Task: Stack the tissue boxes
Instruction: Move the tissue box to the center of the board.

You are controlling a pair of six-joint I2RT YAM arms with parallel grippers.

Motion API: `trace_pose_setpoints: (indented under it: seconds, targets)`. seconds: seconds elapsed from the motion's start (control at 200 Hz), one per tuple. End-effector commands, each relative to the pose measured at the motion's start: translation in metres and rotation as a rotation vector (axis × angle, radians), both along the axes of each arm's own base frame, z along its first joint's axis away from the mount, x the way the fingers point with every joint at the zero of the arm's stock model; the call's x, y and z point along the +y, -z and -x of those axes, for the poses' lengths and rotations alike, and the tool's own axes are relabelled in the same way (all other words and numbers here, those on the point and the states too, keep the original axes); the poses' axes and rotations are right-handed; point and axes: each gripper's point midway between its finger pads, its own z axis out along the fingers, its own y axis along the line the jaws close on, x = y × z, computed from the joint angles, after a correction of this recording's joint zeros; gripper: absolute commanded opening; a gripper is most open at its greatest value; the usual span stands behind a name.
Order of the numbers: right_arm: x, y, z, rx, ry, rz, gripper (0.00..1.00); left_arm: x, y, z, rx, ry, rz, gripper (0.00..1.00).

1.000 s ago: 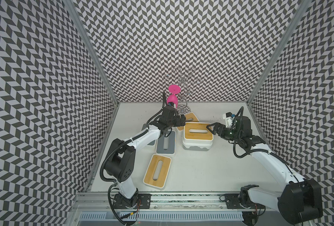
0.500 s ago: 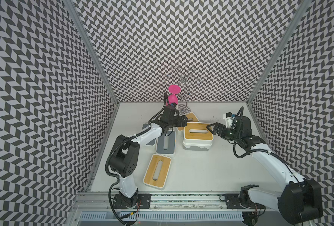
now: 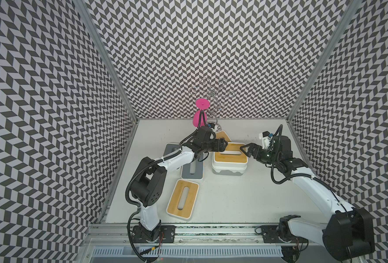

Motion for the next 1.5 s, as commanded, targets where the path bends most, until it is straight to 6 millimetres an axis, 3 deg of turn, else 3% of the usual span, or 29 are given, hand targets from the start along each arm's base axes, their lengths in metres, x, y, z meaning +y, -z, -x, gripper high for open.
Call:
trace_pose_setpoints:
  seconds: [0.0,0.401,0.756,0.936,1.497]
  targets:
    - [-0.006,-0.003,-0.008,-0.044,0.021,0.013,0.99,-0.011,0.003,0.01,0.009,0.013,0.024,0.84]
    - [-0.009,-0.003,-0.01,-0.047,0.023,0.016,0.99,-0.009,0.002,0.032,0.057,-0.07,0.058,0.85]
    - [-0.001,0.001,-0.006,-0.015,-0.017,-0.015,0.99,-0.006,-0.025,0.051,0.026,-0.052,0.129,0.97]
    - [0.001,0.001,0.001,-0.003,-0.03,-0.034,0.99,-0.008,-0.012,0.062,0.068,-0.005,0.108,0.98]
    - [0.008,0.001,0.003,0.009,-0.076,-0.043,0.99,-0.043,-0.012,0.118,0.088,0.09,0.097,0.99]
